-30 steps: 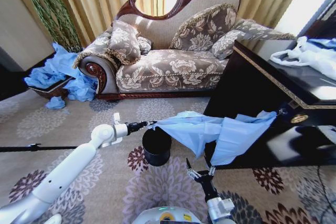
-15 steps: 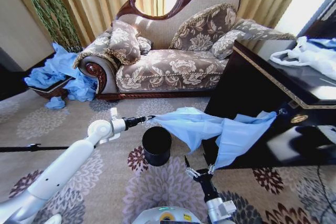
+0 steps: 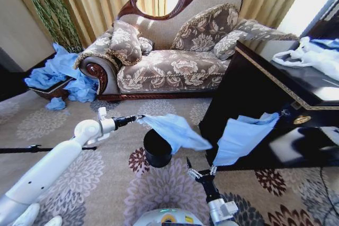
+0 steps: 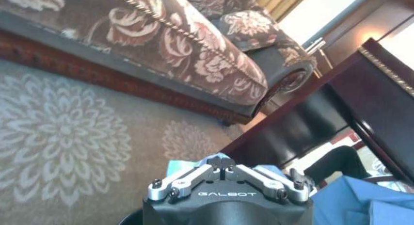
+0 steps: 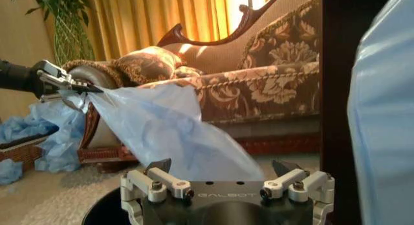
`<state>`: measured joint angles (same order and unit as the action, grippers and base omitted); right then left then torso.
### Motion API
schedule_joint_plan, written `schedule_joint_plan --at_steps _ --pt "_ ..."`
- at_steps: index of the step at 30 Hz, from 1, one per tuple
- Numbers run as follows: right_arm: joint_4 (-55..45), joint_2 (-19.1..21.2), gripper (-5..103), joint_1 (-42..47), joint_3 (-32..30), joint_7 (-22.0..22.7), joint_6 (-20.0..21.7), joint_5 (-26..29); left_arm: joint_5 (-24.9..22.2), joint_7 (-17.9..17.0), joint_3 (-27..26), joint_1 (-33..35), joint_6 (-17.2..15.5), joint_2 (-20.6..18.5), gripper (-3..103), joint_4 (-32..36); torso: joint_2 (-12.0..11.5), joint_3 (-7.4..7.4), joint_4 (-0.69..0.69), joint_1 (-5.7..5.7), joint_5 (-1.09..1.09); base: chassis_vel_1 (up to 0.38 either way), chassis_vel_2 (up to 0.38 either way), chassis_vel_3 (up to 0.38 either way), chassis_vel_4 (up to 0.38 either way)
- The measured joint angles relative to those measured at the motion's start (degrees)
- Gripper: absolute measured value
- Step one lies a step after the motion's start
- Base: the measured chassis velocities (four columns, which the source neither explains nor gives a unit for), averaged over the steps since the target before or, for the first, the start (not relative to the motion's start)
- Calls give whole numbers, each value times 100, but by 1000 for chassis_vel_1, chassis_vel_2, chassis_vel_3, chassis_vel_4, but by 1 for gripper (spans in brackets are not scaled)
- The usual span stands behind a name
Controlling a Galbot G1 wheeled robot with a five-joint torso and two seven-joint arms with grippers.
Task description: Place a garbage bag over the trash bin.
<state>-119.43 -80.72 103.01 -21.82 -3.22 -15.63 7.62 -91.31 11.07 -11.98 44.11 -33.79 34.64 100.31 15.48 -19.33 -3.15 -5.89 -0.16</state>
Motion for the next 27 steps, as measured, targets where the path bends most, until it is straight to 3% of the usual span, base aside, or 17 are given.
schedule_joint_plan --at_steps 10,12,14,19,24,27 --pt "-538 123 103 78 -89 133 110 175 -6 -154 209 -261 -3 91 0 409 0 0 -1 0 1 0 0 0 0" --pt "-751 183 96 67 -31 158 170 291 -15 -195 251 -303 -10 94 0 573 0 0 -1 0 1 0 0 0 0" --pt "-827 224 96 45 -8 169 203 338 -27 -205 259 -315 -13 83 0 633 0 0 -1 0 1 0 0 0 0" --pt "-1172 624 69 -139 164 242 486 850 -103 -267 277 -380 -20 17 0 854 0 0 1 0 1 0 0 0 0" --pt "-1370 812 59 -213 318 253 693 1139 -155 -381 340 -441 -22 66 0 942 0 0 0 0 1 0 0 0 0" --pt "-1455 971 42 -268 539 265 822 1292 -166 -461 385 -481 -24 124 0 1011 0 0 0 0 1 0 0 0 0"
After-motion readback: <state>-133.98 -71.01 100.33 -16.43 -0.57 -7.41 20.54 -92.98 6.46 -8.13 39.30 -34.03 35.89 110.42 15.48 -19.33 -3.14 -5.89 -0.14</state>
